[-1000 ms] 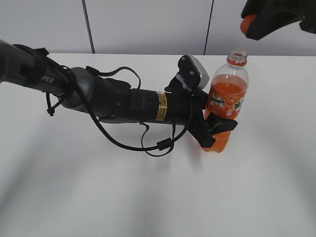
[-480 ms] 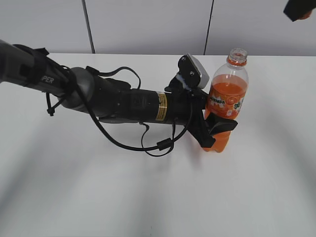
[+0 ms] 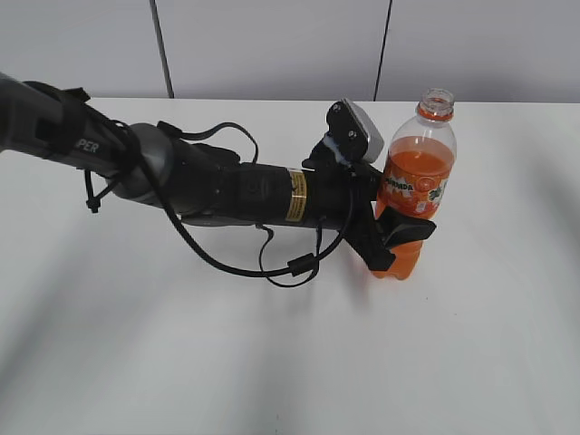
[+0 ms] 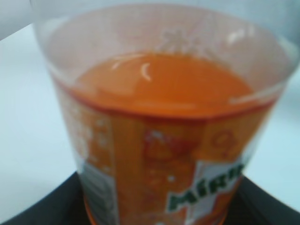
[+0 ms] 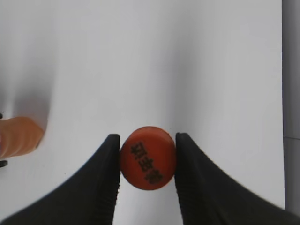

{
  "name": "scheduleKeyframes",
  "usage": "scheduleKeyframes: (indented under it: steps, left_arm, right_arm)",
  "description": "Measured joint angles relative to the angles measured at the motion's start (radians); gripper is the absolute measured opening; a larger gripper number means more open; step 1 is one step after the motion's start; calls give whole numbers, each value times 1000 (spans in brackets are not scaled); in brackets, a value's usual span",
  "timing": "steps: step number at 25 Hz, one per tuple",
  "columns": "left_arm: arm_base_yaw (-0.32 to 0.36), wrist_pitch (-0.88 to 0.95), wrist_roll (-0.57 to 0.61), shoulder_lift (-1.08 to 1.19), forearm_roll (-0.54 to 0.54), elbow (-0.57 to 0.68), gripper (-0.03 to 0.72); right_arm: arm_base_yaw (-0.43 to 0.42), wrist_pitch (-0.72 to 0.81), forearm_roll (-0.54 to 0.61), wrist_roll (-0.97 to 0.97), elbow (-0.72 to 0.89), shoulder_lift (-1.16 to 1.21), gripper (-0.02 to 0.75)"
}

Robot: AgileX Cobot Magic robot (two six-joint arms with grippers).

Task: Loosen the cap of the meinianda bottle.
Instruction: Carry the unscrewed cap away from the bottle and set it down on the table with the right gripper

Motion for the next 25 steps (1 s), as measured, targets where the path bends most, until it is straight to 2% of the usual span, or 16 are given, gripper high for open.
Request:
scheduleKeyframes:
  steps: [3, 9, 12, 16, 25]
  left_arm:
    - [0, 0, 0, 0, 0, 0, 424]
    - [0, 0, 0, 0, 0, 0, 424]
    - [0, 0, 0, 0, 0, 0, 424]
    - [0, -2, 0, 0, 0, 0, 424]
    - [0, -3, 1, 0, 0, 0, 424]
  right_arm:
    - [-39, -94, 7, 8, 108, 0, 272]
    - [-43, -362, 43, 6, 374, 18, 272]
    - [-42, -448, 135, -77, 453, 80, 272]
    - [-43, -509, 251, -176, 472, 194, 272]
    - [-43, -628, 242, -219, 472, 358, 272]
